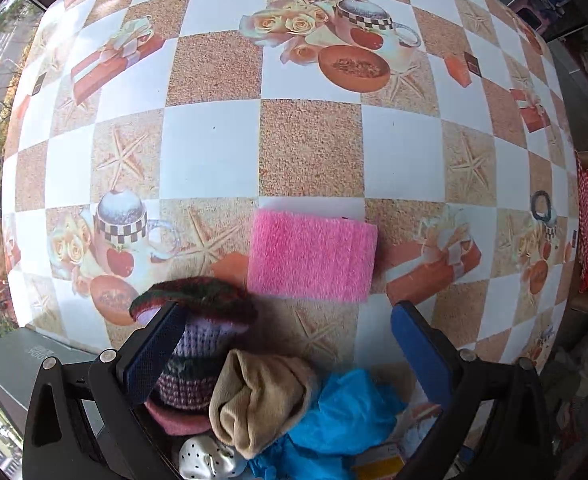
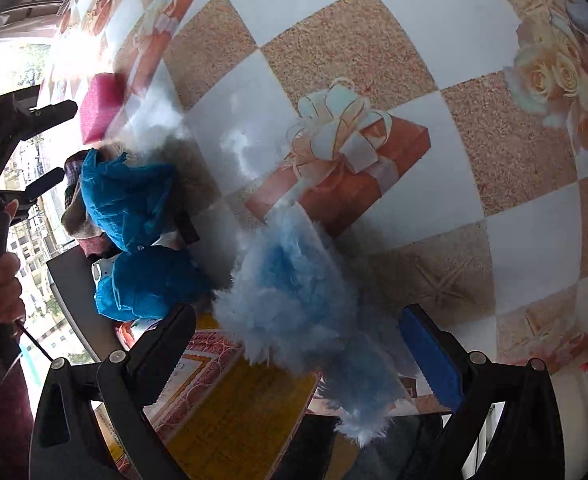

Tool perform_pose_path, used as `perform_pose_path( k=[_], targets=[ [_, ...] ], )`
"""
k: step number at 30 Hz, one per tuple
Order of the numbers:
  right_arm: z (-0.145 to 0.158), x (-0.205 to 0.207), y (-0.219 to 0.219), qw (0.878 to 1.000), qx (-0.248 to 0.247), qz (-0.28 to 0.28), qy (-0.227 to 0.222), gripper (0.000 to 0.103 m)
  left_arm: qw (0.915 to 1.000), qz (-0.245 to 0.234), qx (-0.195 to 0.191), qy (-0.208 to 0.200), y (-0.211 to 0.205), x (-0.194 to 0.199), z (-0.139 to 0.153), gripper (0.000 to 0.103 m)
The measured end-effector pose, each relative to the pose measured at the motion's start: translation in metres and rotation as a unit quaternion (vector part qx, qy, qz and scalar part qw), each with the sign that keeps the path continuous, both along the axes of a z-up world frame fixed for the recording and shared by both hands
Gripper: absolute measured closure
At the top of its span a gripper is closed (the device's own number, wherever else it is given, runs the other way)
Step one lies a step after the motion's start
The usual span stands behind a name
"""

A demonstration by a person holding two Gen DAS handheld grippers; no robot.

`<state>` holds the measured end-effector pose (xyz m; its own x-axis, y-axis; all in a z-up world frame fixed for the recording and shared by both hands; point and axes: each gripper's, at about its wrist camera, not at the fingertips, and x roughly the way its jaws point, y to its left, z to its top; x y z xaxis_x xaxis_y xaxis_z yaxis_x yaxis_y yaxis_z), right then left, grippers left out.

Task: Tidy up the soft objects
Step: 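Grasp the large pink foam block with the left tool while the right tool grasps the light blue fluffy duster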

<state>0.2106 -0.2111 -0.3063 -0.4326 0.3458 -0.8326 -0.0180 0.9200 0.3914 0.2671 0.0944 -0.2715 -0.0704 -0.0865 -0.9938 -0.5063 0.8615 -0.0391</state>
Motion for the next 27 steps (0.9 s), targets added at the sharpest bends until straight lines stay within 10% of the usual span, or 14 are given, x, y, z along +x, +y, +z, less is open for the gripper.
perform_pose_path(
  k=[13, 19, 23, 27],
  targets=[
    [-0.01, -0.012, -0.001, 0.998, -0.056, 0.028, -0.009, 0.001, 0.9987, -0.039, 0.022, 0.025, -0.013, 0.015, -0.028, 0.001],
    [-0.005, -0.017, -0.01, 0.998, -0.061, 0.017, -0.015, 0.024, 0.9974, -0.056, 0.024, 0.039, -0.018, 0.017, -0.039, 0.011],
    [0.001, -0.015, -0.024, 0.999, -0.041, 0.005, -0.035, 0.072, 0.9982, -0.056, 0.016, 0.017, -0.022, 0.027, -0.034, 0.03],
    [0.012, -0.013, -0.039, 0.998, -0.027, -0.02, -0.056, 0.072, 0.9962, -0.075, 0.039, -0.021, -0.029, 0.025, -0.016, 0.031]
  ],
)
